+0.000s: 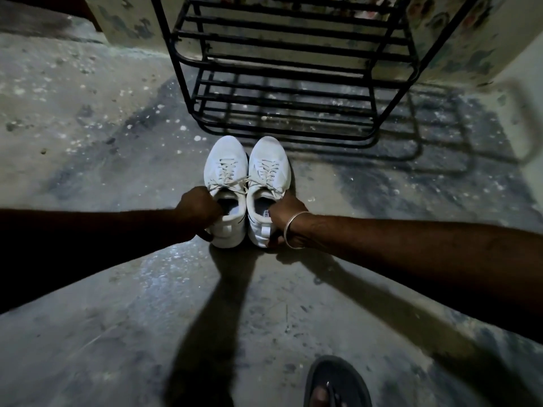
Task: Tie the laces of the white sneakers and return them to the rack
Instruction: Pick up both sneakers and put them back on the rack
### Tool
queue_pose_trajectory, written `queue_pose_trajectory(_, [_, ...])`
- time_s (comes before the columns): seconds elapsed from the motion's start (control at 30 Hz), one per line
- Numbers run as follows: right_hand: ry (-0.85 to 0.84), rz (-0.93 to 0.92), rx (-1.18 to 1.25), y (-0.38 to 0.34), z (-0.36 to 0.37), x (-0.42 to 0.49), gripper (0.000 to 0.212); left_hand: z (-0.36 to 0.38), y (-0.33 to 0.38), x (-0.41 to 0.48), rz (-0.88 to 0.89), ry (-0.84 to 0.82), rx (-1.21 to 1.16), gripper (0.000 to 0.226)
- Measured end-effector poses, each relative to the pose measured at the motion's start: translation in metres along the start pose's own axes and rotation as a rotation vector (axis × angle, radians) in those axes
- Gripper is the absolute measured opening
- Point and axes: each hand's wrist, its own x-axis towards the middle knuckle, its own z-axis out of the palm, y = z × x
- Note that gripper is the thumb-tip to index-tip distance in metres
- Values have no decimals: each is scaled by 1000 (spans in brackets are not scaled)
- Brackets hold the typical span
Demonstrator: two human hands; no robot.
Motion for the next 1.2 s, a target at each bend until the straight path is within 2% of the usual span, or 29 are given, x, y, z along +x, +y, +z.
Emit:
queue_pose_trajectory(0.07, [-1, 8, -29, -1, -4, -11, 62, -1, 5, -9, -6, 29, 2, 40])
queue_pose_trajectory(0.3, [-75, 50, -41, -29, -42, -86, 39, -11, 20, -84, -122, 65, 10, 48])
queue_pose_trajectory(0.37, [-103, 77, 3, -47, -55, -118, 39, -25, 31, -109, -129, 75, 44, 52])
queue_pose_trajectory(0.5, [-54, 95, 44, -86, -83, -172, 44, -61, 74, -170, -171, 74, 55, 42])
queue_pose_trajectory(0.67, [-54, 139, 13, -169, -148, -246, 37, -117, 142, -247, -216, 90, 71, 37])
queue_pose_trajectory(0.77, [-14, 141, 3, -192, -177, -267, 47, -150, 192, -294, -203, 102, 76, 39])
queue_pose_trajectory(0.9, [-24, 161, -15, -293, -255, -350, 46, -195, 269, -359, -194, 113, 61, 40])
queue_pose_trajectory(1.0, [6, 154, -78, -341, -302, -386, 45, -223, 326, -401, -148, 125, 83, 39])
queue_pose_trajectory(1.1, [53, 149, -56, -387, -344, -416, 49, -251, 390, -437, -114, 126, 86, 34])
queue_pose_trajectory(1.2, [92, 130, -20, -424, -378, -431, 44, -273, 442, -454, -74, 121, 95, 33])
